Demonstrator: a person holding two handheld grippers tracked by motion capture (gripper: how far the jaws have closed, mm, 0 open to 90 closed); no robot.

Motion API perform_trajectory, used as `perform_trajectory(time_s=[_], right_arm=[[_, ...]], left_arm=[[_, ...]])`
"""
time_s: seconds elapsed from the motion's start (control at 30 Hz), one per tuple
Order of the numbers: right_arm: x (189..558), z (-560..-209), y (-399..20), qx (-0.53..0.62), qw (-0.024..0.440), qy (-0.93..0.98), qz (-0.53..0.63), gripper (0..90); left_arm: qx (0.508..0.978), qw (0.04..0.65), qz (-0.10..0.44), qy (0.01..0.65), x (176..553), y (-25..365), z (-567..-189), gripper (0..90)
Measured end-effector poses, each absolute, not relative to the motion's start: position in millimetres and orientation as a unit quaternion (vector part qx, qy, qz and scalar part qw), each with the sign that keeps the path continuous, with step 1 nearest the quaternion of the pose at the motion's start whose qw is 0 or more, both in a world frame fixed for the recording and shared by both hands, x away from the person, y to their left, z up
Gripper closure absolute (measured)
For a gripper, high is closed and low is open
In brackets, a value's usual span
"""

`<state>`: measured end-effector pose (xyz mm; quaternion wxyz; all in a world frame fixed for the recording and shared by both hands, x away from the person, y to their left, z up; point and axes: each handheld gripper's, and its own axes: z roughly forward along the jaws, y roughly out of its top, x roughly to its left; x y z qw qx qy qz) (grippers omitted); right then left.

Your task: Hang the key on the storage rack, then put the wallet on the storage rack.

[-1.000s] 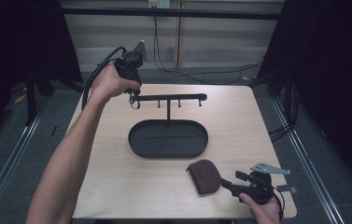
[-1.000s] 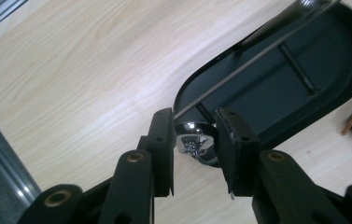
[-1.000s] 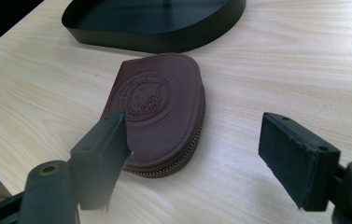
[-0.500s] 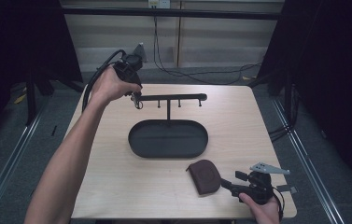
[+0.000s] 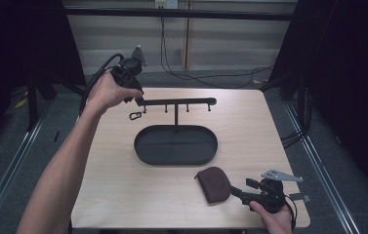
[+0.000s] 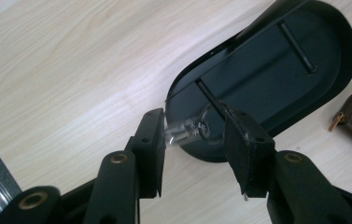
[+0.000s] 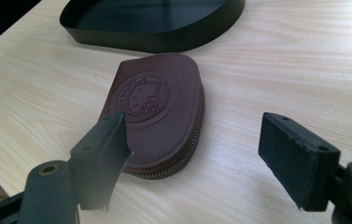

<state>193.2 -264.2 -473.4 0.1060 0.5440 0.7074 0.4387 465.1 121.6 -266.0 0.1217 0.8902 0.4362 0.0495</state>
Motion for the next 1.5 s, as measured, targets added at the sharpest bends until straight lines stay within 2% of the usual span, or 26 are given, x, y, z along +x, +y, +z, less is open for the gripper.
perform_trajectory(time_s=[0.17,0.53,0.8,1.17,1.5], right_arm=[[195,-474,-264,0.543,0.105,0.708,0.439,24.0],[194,-473,-266,0.545,0.108,0.705,0.440,24.4],[193,-473,-265,0.543,0.106,0.708,0.440,25.2],[195,-474,-264,0.546,0.108,0.706,0.438,25.1],[195,-473,-265,0.548,0.100,0.701,0.446,25.7]], left_arm=[[0.890,0.121,0.031,0.439,460,129,-263,60.7],[0.898,0.132,0.038,0.419,430,146,-264,49.4],[0.898,0.134,0.049,0.417,411,162,-278,41.0],[0.887,0.191,0.040,0.419,387,182,-305,33.2],[0.873,0.247,0.030,0.420,369,202,-338,20.5]])
